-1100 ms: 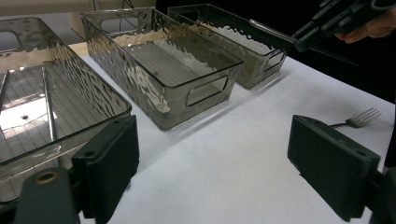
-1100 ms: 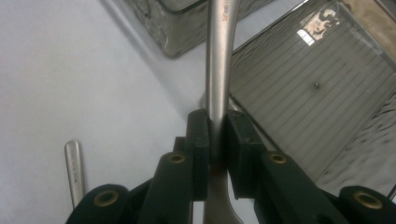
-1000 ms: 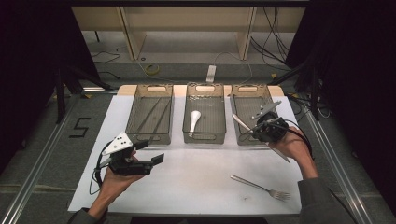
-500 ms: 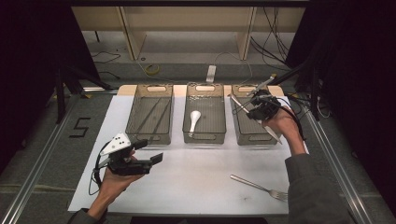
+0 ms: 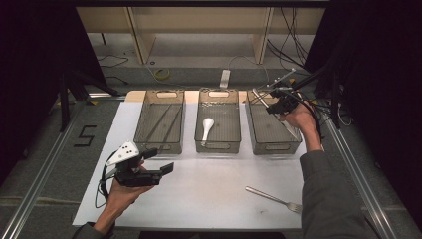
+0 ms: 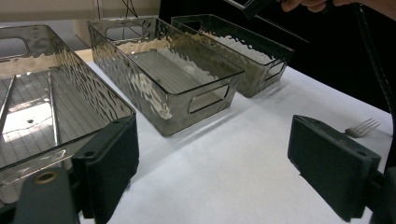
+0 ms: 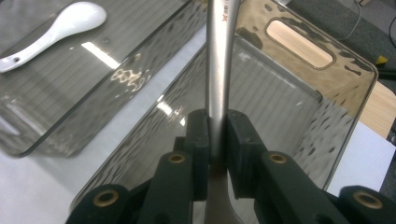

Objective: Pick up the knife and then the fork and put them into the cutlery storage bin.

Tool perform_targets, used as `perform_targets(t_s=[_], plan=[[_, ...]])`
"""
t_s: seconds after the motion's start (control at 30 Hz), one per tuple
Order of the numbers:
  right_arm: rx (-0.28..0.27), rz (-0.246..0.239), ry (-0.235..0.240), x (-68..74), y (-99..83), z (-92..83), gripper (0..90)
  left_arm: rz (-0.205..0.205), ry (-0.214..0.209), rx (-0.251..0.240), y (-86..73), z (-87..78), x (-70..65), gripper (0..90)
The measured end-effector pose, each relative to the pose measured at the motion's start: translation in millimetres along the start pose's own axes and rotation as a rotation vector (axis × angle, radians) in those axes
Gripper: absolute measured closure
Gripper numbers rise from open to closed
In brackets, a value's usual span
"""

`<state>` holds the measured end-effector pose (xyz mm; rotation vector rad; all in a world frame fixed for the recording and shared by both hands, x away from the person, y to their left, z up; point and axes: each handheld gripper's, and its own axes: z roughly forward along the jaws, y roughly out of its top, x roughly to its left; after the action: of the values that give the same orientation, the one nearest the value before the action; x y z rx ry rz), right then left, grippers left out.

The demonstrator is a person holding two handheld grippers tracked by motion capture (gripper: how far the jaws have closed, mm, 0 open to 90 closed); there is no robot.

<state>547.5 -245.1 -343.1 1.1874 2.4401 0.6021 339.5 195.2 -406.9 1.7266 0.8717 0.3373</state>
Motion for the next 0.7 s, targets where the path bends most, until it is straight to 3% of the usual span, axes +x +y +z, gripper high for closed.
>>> perform_targets(t_s=[0.7], plan=[[0.040,0.038,-0.041,-10.8,8.9,36.9,80.7,0.001,-0.003,-0.007,-0.1,0.7,-1.0,16.0]])
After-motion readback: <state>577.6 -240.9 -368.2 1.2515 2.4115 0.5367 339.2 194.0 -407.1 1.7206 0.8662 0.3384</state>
